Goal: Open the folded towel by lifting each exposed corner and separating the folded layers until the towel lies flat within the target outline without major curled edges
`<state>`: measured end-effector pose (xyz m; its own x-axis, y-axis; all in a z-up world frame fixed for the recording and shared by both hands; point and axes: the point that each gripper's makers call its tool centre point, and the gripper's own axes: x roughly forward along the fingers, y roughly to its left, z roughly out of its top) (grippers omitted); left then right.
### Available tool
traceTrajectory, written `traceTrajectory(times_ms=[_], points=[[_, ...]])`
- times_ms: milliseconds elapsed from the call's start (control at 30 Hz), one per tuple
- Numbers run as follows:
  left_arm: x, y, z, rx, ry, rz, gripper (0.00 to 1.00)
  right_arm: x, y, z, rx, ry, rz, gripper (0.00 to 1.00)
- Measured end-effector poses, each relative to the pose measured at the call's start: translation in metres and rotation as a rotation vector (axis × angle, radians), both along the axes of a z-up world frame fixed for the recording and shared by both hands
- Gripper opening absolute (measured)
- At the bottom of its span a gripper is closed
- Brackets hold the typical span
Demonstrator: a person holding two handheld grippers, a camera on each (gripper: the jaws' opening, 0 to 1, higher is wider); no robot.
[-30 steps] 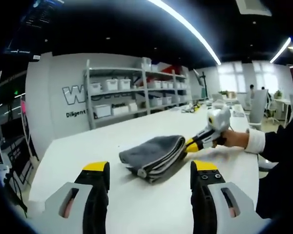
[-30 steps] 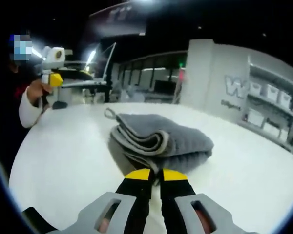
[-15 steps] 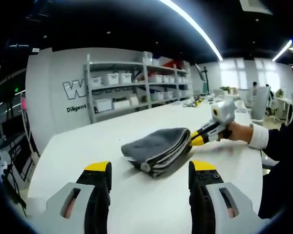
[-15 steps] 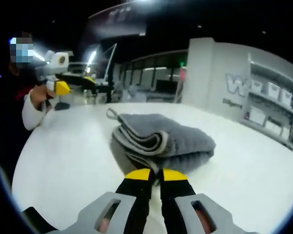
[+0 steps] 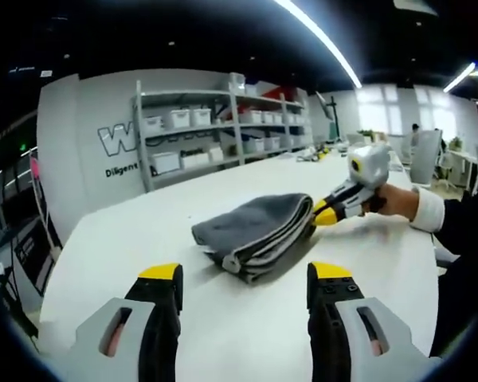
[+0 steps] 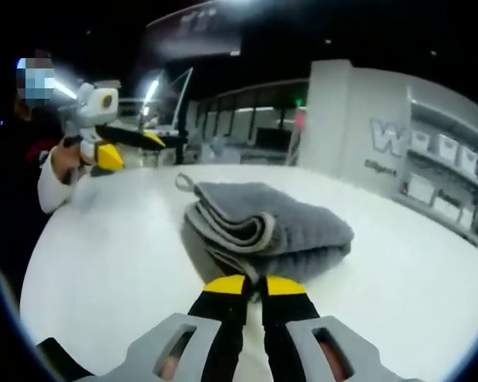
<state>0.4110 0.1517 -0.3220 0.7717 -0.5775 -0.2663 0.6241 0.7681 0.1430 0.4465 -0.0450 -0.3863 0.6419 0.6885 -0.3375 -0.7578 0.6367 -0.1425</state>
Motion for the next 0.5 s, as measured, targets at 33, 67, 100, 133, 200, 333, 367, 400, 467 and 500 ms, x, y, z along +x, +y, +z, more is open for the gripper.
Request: traceTrajectory(times_ms=[33, 67, 100, 133, 200, 333, 367, 400, 467, 500], points=[[0.002, 0.000, -0.002, 0.022, -0.007, 0.010, 0.62, 0.000, 0.000, 0.000, -0.002, 0.001, 0.000, 0.01], [0.002, -0.001, -0.003, 0.025, -0.009, 0.013, 0.62, 0.000, 0.000, -0.001, -0.003, 0.002, 0.000, 0.01], [0.003, -0.002, -0.003, 0.027, -0.011, 0.013, 0.61, 0.000, 0.000, -0.001, -0.004, 0.003, 0.000, 0.01], [0.003, -0.003, -0.004, 0.030, -0.011, 0.011, 0.61, -0.001, 0.000, -0.001, -0.003, 0.003, 0.000, 0.01], [0.003, -0.005, -0.006, 0.027, -0.006, 0.004, 0.61, -0.001, 0.000, -0.001, -0.003, 0.005, 0.000, 0.01], [0.004, -0.008, -0.008, 0.034, -0.009, 0.003, 0.60, -0.001, -0.001, -0.001, -0.006, 0.005, 0.001, 0.01], [0.005, -0.009, -0.008, 0.032, -0.017, 0.004, 0.59, -0.001, -0.001, -0.001, -0.006, 0.006, 0.001, 0.01], [0.007, -0.010, -0.007, 0.027, -0.026, 0.004, 0.58, -0.001, -0.001, -0.002, -0.007, 0.008, 0.002, 0.01], [0.008, -0.012, -0.008, 0.021, -0.023, -0.002, 0.58, -0.002, -0.001, -0.003, -0.010, 0.010, 0.004, 0.01], [0.008, -0.013, -0.010, 0.019, -0.016, -0.005, 0.58, -0.002, -0.001, -0.003, -0.011, 0.010, 0.004, 0.01]])
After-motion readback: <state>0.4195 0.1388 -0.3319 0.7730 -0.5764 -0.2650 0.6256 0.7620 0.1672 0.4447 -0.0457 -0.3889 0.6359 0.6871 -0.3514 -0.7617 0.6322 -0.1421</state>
